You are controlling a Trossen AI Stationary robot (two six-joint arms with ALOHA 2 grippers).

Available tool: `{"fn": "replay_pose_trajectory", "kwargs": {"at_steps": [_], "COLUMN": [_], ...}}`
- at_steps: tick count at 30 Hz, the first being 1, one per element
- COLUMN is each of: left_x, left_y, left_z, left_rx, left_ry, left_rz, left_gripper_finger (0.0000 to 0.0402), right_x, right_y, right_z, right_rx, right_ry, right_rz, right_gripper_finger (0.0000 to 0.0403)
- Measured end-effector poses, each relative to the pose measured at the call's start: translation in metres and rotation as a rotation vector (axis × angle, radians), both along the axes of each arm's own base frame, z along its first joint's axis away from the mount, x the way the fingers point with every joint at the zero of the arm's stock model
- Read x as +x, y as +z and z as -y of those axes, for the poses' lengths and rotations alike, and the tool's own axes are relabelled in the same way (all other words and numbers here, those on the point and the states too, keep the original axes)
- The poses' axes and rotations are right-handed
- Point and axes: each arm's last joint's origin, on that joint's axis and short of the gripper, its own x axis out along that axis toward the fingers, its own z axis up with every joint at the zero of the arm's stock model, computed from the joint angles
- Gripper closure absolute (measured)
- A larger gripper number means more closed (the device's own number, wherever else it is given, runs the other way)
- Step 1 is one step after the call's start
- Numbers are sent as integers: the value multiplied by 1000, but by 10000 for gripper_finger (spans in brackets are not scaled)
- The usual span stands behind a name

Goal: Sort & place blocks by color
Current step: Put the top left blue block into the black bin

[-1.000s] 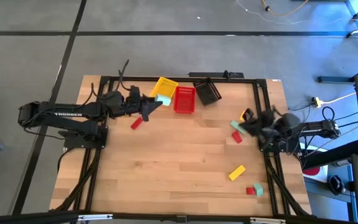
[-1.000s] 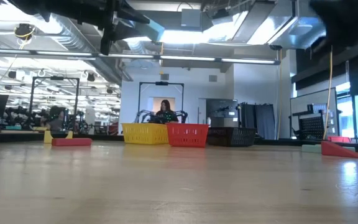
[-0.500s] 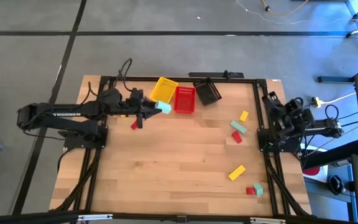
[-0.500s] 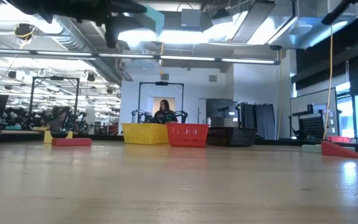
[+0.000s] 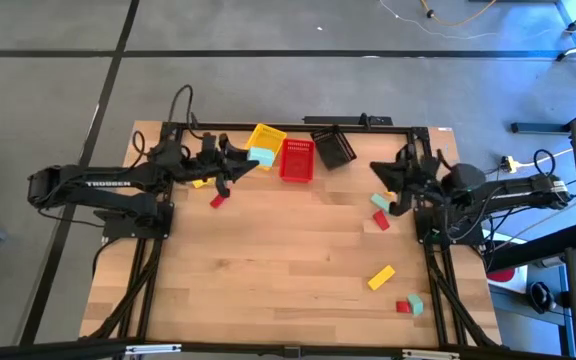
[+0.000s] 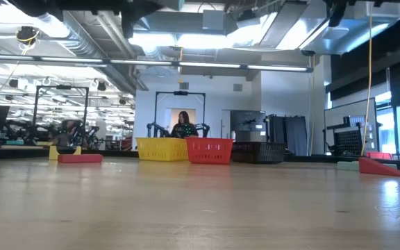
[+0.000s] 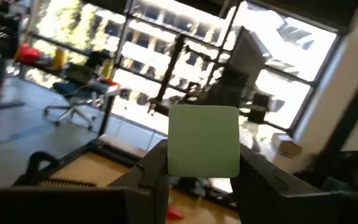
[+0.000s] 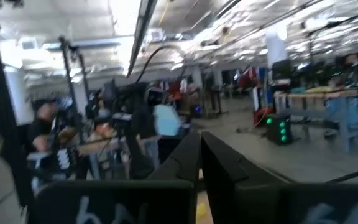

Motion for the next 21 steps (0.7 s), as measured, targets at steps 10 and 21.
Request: {"fn": "replay_pose_trajectory", "kwargs": {"at_steps": [10,21], "left_x": [12,14], "left_y": [-4,-5], "left_z": [10,12], "left_rx": [-31,-22], "left_ry": [7,-6], "left_rz": [23,21], "left_gripper_finger": [281,281], "right_x": [5,20], "right_y": [-5,-13], "right_z": [6,1], "right_rx": [175,289], "right_ry": [-193,-12], "right_rz": [5,-4], "right_gripper_finger": [382,379]}}
